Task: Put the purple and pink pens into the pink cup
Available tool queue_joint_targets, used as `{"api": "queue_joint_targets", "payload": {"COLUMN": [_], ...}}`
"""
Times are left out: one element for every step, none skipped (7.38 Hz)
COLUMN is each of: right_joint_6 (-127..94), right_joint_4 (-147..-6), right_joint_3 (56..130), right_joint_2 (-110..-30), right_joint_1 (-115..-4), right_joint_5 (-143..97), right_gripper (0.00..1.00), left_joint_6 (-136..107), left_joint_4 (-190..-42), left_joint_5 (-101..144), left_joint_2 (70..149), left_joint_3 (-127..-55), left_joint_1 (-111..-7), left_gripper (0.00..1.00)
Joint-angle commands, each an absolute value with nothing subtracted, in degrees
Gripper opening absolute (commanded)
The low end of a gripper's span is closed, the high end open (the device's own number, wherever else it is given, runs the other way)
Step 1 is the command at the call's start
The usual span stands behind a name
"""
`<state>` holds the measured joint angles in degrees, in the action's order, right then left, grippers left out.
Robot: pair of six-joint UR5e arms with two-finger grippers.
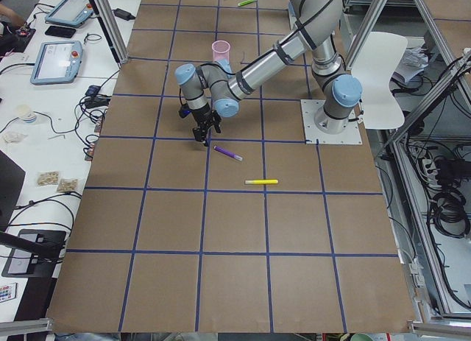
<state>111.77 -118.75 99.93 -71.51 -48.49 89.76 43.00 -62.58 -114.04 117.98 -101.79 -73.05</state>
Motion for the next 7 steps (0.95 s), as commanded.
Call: {"api": "queue_joint_targets", "payload": {"right_joint_6": [118.2, 118.4, 118.6, 119.0, 119.0, 118.9, 118.9], "right_joint_4": [-122.8, -122.6, -122.5, -123.0, -123.3, -124.1, -124.9], "right_joint_3": [100.5, 101.5, 102.8, 104.8, 105.9, 106.0, 106.2], "right_joint_2": [-66.6, -65.9, -65.9, -65.9, -66.0, -65.8, -65.5], "right_joint_1": [-48.0, -47.9, -47.9, -47.8, -47.4, -46.6, -46.6], "right_joint_5": [90.2, 90.4, 90.7, 91.2, 91.3, 92.2, 93.3], "right_gripper": [1.0, 1.0, 0.99, 1.0, 1.0, 1.0, 1.0], "left_joint_6": [43.2, 43.2, 43.2, 43.2, 43.2, 43.0, 43.2], "left_joint_4": [-62.7, -62.8, -62.8, -62.9, -63.5, -64.0, -63.9], "left_joint_5": [-113.7, -113.7, -113.5, -113.3, -113.1, -112.9, -112.9], "left_joint_2": [118.8, 119.2, 119.2, 119.2, 119.2, 119.0, 119.0], "left_joint_3": [-102.4, -102.4, -102.3, -102.4, -102.6, -102.7, -102.7], "left_joint_1": [-70.6, -70.3, -70.0, -70.0, -70.0, -70.0, -70.0], "left_gripper": [1.0, 1.0, 1.0, 0.99, 0.89, 0.84, 0.72]}}
